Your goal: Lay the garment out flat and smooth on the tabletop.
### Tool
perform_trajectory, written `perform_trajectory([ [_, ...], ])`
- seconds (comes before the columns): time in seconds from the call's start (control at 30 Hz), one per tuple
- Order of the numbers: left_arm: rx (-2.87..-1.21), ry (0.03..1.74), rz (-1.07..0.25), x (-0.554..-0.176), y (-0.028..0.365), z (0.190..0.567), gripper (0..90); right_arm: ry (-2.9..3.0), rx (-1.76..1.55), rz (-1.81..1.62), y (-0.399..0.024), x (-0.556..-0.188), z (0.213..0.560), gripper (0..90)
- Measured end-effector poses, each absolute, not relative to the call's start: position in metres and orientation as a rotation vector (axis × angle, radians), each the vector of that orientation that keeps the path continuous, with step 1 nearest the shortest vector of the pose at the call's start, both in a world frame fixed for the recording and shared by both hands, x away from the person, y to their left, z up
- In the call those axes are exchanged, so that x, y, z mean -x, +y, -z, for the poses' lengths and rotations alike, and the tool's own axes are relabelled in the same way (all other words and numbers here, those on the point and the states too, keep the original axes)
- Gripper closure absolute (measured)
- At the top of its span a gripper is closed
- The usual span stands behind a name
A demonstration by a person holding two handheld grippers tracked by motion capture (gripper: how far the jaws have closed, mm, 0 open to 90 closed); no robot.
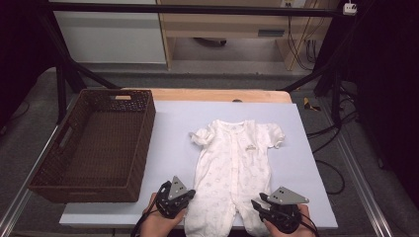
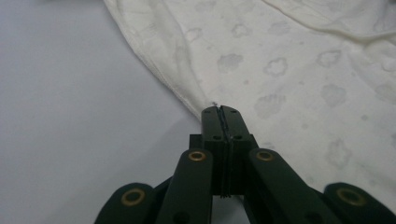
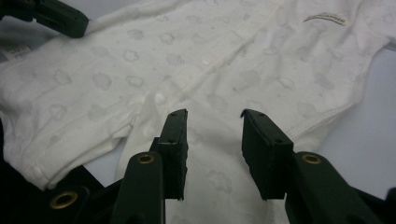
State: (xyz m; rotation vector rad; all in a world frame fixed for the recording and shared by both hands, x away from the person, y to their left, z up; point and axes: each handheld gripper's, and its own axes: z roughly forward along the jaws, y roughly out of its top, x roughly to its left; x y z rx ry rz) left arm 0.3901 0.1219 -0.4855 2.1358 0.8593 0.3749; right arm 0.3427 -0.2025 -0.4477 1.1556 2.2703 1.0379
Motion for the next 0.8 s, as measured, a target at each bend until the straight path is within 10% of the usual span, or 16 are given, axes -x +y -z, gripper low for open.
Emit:
perform_trajectory([
  [0.6,-2.140,0.854,-0.384,-0.390,0.121,0.486,89.8,2.234,-1.245,-1.062,-0.242,-0.342,0.453,57.8],
  [0.8,-2.139,0.854,-0.387,-0.389,0.121,0.486,89.8,2.270,-1.248,-0.848,-0.234,-0.350,0.464,88.4],
])
